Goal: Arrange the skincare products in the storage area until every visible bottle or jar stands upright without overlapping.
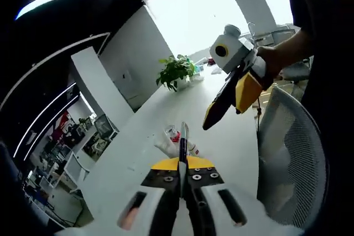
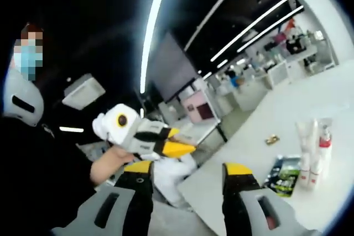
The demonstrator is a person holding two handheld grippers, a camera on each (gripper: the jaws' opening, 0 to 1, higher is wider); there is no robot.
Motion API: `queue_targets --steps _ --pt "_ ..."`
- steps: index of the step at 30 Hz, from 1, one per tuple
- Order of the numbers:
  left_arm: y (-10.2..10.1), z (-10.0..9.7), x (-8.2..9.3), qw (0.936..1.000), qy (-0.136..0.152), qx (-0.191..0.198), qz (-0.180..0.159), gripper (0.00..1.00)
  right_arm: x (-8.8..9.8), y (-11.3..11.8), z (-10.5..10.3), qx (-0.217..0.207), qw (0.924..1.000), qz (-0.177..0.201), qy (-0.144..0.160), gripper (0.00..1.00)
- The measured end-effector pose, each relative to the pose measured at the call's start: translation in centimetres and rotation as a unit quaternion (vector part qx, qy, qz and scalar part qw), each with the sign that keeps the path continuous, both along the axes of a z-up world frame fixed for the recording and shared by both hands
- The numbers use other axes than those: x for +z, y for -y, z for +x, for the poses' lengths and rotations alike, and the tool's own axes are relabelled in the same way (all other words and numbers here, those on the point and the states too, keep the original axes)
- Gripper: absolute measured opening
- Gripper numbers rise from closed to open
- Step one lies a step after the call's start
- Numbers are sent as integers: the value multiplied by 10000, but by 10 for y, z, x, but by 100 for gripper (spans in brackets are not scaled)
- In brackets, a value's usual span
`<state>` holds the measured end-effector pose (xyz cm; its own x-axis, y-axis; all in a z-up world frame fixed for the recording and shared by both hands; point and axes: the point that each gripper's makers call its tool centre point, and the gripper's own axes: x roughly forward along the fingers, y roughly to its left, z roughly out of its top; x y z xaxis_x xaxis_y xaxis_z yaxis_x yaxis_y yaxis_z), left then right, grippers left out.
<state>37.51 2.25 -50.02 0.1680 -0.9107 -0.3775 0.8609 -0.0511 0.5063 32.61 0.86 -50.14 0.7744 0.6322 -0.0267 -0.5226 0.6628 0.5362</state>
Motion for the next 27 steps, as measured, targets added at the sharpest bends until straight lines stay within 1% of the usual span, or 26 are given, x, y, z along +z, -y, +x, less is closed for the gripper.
queue_targets --steps 1,4,5,7,9,11,12,14,15,17,20,22,26,27 --pt "0 0 2 9999 140 -16 42 4 6 0 1 20 10000 78 42 49" --pt "-1 -1 5 9996 286 -21 49 4 15 -2 2 116 9996 227 103 48" --pt "-2 -1 8 9994 352 -14 9 4 17 -4 2 164 9994 290 67 48" --pt "-1 -1 10 9992 397 -15 -25 4 20 -5 2 168 9993 308 93 46" --pt "0 -2 13 9985 538 -7 -58 4 23 -6 2 169 9992 363 96 45" --pt "1 -1 15 9968 798 -9 -7 4 26 -6 3 177 9988 442 105 42" --pt "1 -2 14 9957 926 -4 52 4 27 -6 3 170 9987 467 110 41" --pt "2 -4 14 9944 1058 -23 83 4 28 -8 5 191 9987 467 94 40" --pt "2 -5 14 9943 1060 -32 93 4 27 -9 5 223 9987 441 80 39" --pt "3 -6 15 9932 1160 -49 93 4 26 -13 6 278 9989 372 67 38" --pt "4 -6 17 9893 1447 -66 167 4 26 -18 8 344 9987 377 70 36" --pt "4 -7 17 9884 1497 -110 207 4 27 -18 10 347 9986 380 105 34" --pt "5 -11 17 9882 1496 -237 209 4 30 -14 14 339 9987 366 143 30" --pt "6 -13 17 9871 1561 -282 223 4 30 -14 15 364 9985 393 135 27"
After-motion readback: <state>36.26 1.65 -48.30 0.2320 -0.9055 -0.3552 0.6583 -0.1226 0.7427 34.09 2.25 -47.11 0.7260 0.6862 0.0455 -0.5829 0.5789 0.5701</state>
